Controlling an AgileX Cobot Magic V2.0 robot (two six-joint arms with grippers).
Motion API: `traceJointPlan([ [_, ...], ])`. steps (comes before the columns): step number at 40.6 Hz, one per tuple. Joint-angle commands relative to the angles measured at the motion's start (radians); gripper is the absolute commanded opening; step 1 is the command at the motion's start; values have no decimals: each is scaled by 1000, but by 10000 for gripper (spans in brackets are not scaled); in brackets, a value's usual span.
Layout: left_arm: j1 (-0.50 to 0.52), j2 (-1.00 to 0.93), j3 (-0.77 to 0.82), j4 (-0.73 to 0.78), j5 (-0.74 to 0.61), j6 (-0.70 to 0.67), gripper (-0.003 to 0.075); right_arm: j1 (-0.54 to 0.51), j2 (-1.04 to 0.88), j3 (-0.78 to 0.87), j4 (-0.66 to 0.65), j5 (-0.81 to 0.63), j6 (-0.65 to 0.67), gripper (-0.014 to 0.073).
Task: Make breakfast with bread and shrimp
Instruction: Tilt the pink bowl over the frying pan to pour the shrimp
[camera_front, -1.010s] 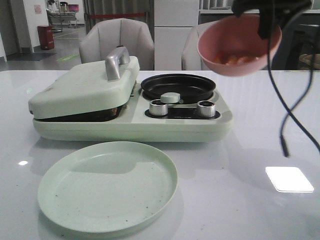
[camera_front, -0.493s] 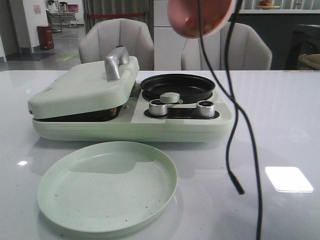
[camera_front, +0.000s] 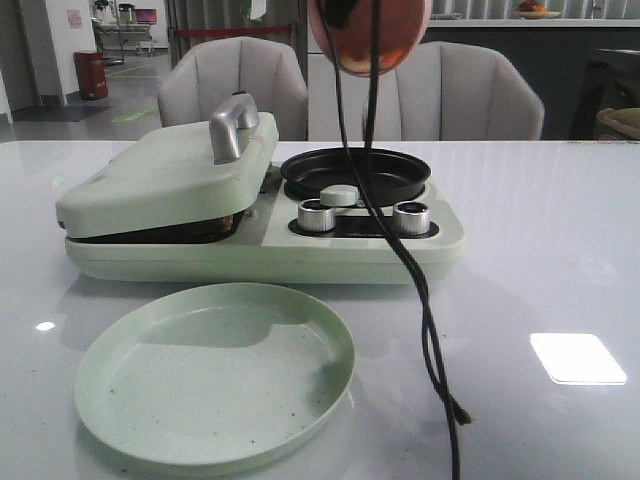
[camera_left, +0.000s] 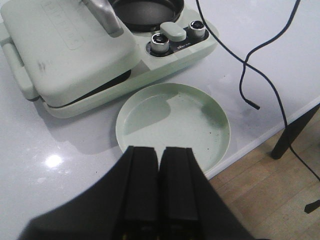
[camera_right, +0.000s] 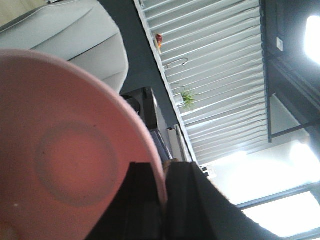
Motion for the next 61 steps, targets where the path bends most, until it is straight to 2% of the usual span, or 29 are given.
traceJointPlan([
  [1, -4, 5, -26, -15, -72, -10, 101, 0, -77, -43, -111, 47, -5, 45],
  [14, -4, 5, -26, -15, -72, -10, 101, 0, -76, -139, -111, 44, -152, 45],
  [34, -4, 5, -26, -15, -72, -10, 101, 0, -6, -140, -106, 93, -123, 45],
  [38, -4, 5, -26, -15, -72, -10, 101, 0, -29, -140, -50, 118, -121, 45],
  [42, -4, 5, -26, -15, -72, -10, 101, -8, -80, -140, 133, 120, -122, 45],
  [44, -4, 5, -26, -15, -72, -10, 101, -22, -116, -140, 268, 101, -134, 45],
  [47, -4, 5, -26, -15, -72, -10, 101, -67, -177, -132, 475, 76, -161, 45],
  [51, -4, 5, -26, -15, -72, -10, 101, -143, -250, -99, 677, 71, -184, 45],
  [56, -4, 5, -26, -15, -72, -10, 101, -267, -342, 10, 912, 52, -238, 45],
  [61, -4, 5, -26, -15, -72, -10, 101, -396, -434, 184, 1146, 2, -292, 45],
])
